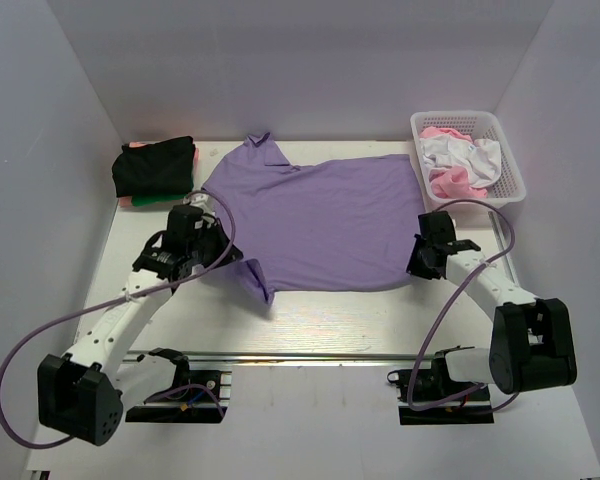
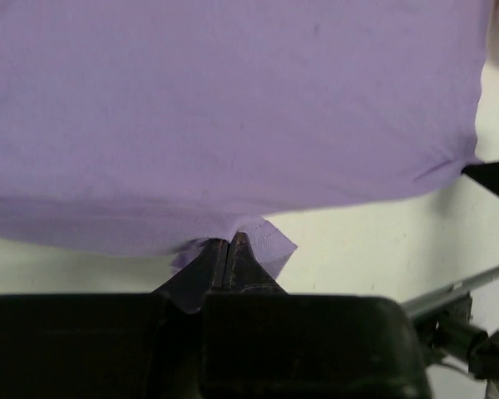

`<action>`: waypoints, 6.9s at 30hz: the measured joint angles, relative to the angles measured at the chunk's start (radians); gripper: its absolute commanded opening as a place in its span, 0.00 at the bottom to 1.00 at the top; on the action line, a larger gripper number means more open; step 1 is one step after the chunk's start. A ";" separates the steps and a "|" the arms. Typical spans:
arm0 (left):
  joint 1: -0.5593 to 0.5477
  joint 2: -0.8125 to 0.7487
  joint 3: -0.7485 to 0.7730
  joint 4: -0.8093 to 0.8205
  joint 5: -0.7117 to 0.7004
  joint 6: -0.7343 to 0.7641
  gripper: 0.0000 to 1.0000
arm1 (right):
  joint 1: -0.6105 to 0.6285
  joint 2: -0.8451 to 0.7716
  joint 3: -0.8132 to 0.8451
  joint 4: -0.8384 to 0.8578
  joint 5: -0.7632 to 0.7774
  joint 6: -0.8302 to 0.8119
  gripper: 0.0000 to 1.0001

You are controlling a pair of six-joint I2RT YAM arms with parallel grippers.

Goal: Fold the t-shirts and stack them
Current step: Grap the side of the flattened tshirt closest away from the robot with both arms, then fold the flattened tshirt in 1/3 of the way, then grap the side of the flattened tshirt furthest away from the robot with both arms

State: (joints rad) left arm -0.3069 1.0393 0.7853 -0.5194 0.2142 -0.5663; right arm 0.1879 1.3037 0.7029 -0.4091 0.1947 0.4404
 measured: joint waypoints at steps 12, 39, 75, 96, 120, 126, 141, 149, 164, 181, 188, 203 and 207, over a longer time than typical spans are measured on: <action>0.011 0.144 0.120 0.198 -0.209 0.054 0.00 | 0.002 0.115 0.253 -0.072 0.007 -0.006 0.00; 0.125 0.685 0.541 0.230 -0.395 0.136 0.00 | -0.009 0.595 0.808 -0.267 0.193 0.002 0.00; 0.185 0.747 0.507 0.196 -0.203 0.157 1.00 | 0.010 0.673 0.819 -0.167 -0.031 -0.131 0.90; 0.189 0.453 -0.067 0.334 -0.091 0.005 1.00 | 0.031 0.455 0.353 0.092 -0.172 -0.082 0.90; 0.161 0.006 -0.181 -0.011 -0.047 -0.053 0.95 | 0.223 -0.040 0.101 0.042 -0.245 -0.126 0.90; 0.154 0.073 -0.193 0.090 -0.033 -0.044 0.80 | 0.223 -0.039 0.101 0.042 -0.219 -0.127 0.90; 0.136 0.238 -0.221 0.269 -0.016 -0.054 0.47 | 0.222 -0.018 0.122 0.015 -0.141 -0.127 0.90; 0.126 0.333 -0.186 0.320 -0.011 -0.048 0.00 | 0.222 -0.020 0.122 0.015 -0.118 -0.126 0.90; 0.039 0.642 0.149 0.321 0.040 0.147 0.00 | 0.220 0.001 0.121 0.014 -0.093 -0.126 0.90; -0.019 0.834 0.421 0.159 0.016 0.409 1.00 | 0.220 0.045 0.133 0.008 -0.085 -0.127 0.90; 0.010 0.848 0.615 0.062 -0.080 0.372 1.00 | 0.219 0.147 0.290 0.028 -0.018 -0.117 0.90; 0.153 1.229 1.107 -0.057 -0.188 0.327 1.00 | 0.181 0.398 0.547 0.060 0.093 -0.117 0.90; 0.152 1.245 1.091 -0.033 -0.220 0.417 1.00 | 0.164 0.442 0.602 0.061 0.092 -0.123 0.90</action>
State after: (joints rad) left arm -0.1547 2.2845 1.8763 -0.5526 -0.0055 -0.1493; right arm 0.3519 1.7454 1.3052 -0.3485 0.2863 0.3172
